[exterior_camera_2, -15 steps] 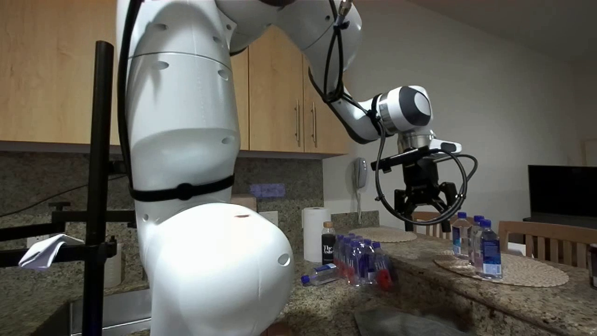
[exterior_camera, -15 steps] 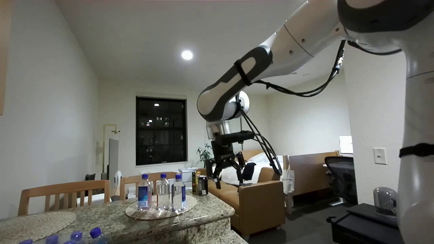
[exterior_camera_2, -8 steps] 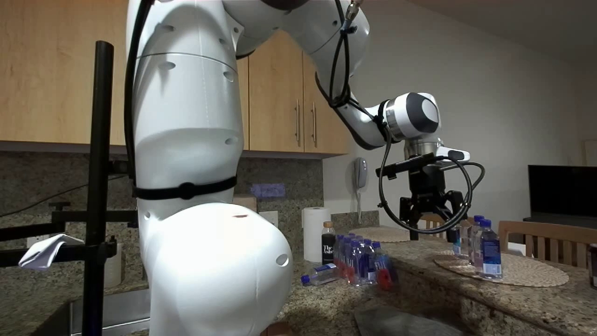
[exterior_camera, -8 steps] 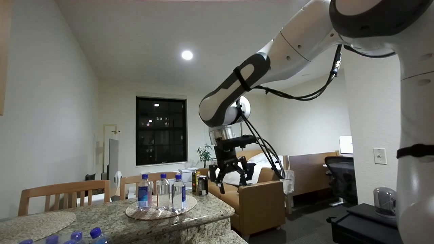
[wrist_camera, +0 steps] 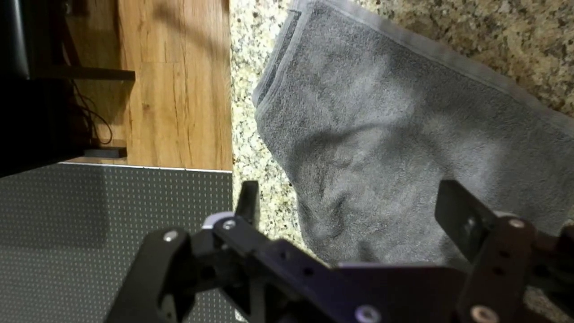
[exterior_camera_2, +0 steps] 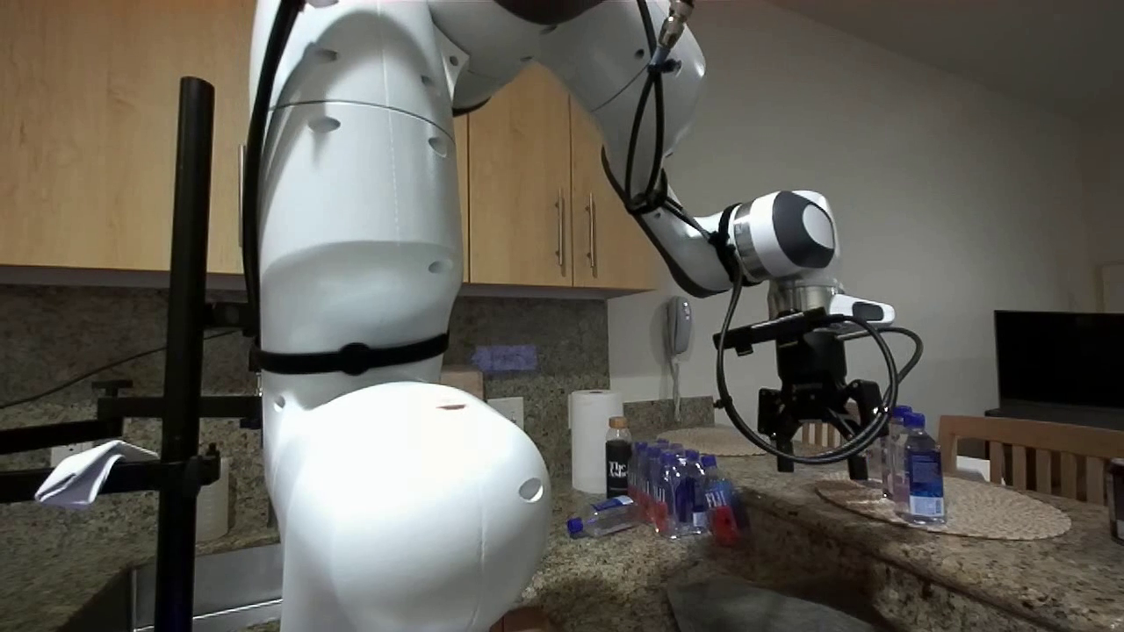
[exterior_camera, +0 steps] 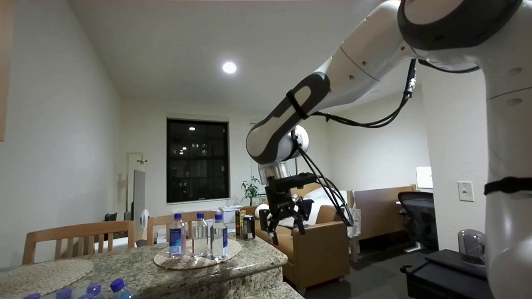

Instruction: Move the towel to the left

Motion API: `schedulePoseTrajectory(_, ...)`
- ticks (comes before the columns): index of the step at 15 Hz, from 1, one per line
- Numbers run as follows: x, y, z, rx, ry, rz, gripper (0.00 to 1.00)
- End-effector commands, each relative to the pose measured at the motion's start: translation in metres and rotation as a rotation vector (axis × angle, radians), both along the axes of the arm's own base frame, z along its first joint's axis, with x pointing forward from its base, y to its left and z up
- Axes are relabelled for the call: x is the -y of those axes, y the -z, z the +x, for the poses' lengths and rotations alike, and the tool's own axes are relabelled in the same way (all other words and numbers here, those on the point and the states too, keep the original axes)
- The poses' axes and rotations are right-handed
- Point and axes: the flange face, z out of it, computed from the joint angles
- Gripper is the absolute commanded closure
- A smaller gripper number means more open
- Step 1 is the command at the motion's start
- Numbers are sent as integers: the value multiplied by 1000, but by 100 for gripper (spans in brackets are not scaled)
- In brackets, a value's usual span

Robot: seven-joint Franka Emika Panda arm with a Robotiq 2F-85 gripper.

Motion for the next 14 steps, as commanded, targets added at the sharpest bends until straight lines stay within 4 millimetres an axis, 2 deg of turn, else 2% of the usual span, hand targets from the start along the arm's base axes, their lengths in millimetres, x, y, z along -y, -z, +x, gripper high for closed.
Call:
schedulePoseTrajectory(1, 24, 33, 3, -19, -1, 8, 0)
schedulePoseTrajectory(5, 55, 78, 13, -20, 38, 52, 0)
schedulePoseTrajectory(8, 76, 110, 24, 83, 133, 80, 0)
schedulePoseTrajectory(11, 90, 137, 23, 155, 144, 30, 0)
schedulePoseTrajectory(12, 85, 126, 29, 131, 141, 51, 0)
schedulePoseTrajectory(14, 91, 140, 26, 135, 144, 42, 0)
